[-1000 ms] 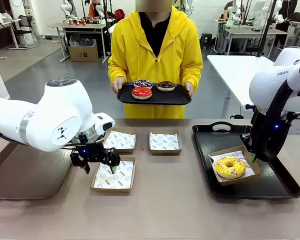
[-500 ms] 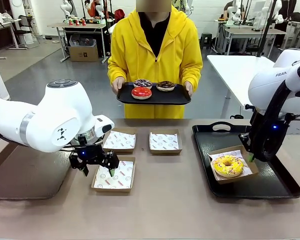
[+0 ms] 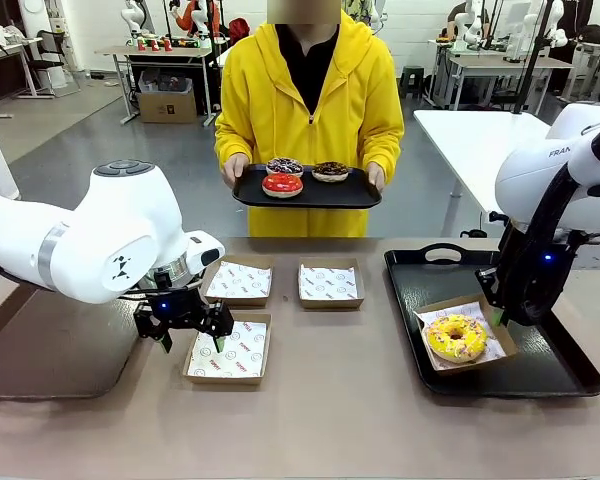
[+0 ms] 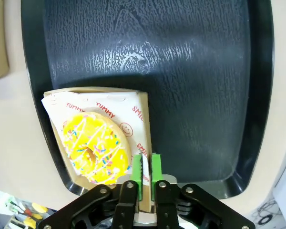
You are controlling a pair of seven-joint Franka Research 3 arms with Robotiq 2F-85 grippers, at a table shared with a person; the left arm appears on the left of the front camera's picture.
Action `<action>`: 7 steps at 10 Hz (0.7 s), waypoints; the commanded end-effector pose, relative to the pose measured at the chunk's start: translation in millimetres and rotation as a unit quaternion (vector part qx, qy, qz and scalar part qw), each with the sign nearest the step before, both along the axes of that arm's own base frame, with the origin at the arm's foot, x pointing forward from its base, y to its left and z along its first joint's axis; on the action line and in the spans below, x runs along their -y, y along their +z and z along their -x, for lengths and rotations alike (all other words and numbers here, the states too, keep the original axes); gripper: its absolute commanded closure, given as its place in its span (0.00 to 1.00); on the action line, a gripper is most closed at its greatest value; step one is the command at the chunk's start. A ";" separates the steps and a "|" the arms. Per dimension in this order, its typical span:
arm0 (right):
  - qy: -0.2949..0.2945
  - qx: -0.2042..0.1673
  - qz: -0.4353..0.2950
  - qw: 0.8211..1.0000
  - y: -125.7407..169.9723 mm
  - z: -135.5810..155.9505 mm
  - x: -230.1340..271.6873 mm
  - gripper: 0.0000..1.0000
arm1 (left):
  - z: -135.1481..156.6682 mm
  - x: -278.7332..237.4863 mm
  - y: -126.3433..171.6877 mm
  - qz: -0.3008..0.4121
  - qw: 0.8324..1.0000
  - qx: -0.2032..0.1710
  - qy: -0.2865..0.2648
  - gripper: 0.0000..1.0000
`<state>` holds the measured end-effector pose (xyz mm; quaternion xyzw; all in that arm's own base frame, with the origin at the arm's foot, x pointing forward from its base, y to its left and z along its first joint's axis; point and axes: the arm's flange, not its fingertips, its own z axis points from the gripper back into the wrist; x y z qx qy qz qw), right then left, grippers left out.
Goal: Individually package the donuts and arrange them on the tray.
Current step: Place the picked Paper togo box on the Handle tray while simultaneously picking up another Paper togo box from the table with the other hand.
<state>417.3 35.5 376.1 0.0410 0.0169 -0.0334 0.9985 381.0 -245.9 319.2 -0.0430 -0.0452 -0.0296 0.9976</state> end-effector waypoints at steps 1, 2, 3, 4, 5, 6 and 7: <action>0.013 0.007 -0.018 1.000 -5.9 1.4 -0.4 0.39 | -3.7 5.2 0.0 -0.015 1.000 0.012 0.016 0.00; 0.013 0.006 -0.019 1.000 -6.2 1.3 -0.4 0.00 | -3.7 5.6 0.0 -0.021 1.000 0.013 0.018 0.56; 0.015 0.005 -0.019 1.000 -6.7 1.4 -0.6 0.25 | -4.2 5.4 -0.3 -0.022 1.000 0.010 0.018 0.56; 0.016 0.005 -0.020 1.000 -6.6 1.7 -0.8 0.00 | -4.5 5.4 -0.3 -0.024 1.000 0.009 0.019 1.00; 0.017 0.006 -0.020 1.000 -6.7 1.7 -0.8 0.00 | -5.2 5.4 -0.4 -0.024 1.000 0.008 0.018 0.62; 0.018 0.007 -0.020 1.000 -7.0 1.8 -1.0 0.00 | -6.8 5.3 -1.3 -0.024 1.000 0.002 0.018 1.00; 0.019 0.006 -0.021 1.000 -7.0 2.0 -1.4 0.00 | -7.4 5.2 -1.0 -0.024 1.000 0.002 0.018 1.00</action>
